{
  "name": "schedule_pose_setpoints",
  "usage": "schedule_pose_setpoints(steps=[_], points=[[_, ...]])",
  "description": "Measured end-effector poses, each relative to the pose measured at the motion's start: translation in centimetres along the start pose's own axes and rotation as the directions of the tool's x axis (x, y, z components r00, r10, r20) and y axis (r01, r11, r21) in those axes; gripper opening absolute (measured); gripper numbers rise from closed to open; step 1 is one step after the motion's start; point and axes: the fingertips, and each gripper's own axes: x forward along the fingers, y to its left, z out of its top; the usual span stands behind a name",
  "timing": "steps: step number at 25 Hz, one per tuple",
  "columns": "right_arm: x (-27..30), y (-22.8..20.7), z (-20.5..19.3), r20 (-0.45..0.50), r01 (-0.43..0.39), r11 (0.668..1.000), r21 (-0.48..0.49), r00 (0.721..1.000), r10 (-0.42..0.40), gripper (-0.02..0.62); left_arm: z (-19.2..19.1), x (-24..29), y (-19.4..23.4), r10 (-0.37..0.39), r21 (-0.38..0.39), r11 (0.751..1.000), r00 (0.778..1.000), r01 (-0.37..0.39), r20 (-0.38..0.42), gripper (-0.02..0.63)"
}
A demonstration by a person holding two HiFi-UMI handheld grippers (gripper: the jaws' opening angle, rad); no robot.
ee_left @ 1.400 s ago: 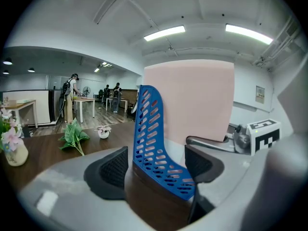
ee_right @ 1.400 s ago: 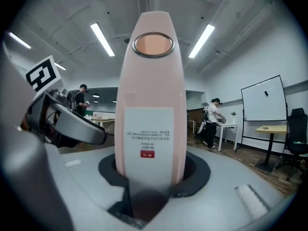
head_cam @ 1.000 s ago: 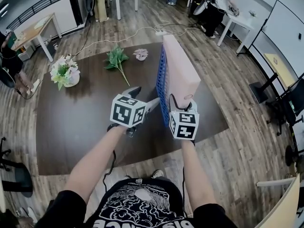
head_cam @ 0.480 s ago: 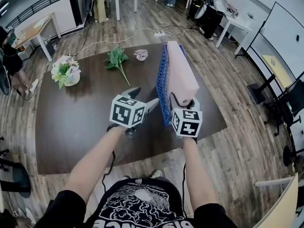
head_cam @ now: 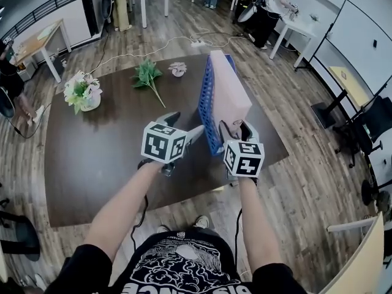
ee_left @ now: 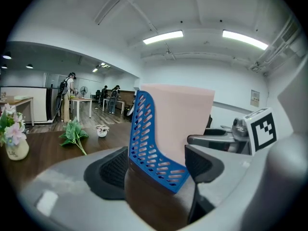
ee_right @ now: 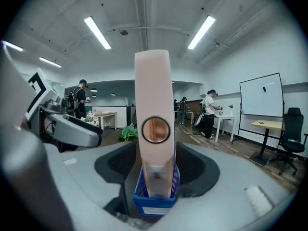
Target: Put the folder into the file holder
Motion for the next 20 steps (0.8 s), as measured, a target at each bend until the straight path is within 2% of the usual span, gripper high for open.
schedule_pose_setpoints(steps=[10,13,20], points=[[-3.5,1.2,0.2,-0.013,0.044,0.999,0.023,0.999,-0.044,0.247,-0.1,-2.8,0.1,-0.006,0.013,1.0,1.0,0.006,0.02,0.368],[-4.2,2.3,0.5,-0.008,0.041,0.999,0.023,0.999,-0.041,0.247,0.0,-3.6,0.4,-0.008,0.022,1.0,1.0,0.007,0.028,0.336],[-4.7,5.9,1.7,0.011,-0.01,1.0,0.008,1.0,0.01,0.155,0.0,-6.3,1.4,0.019,0.108,0.994,0.999,-0.023,0.039,0.267]])
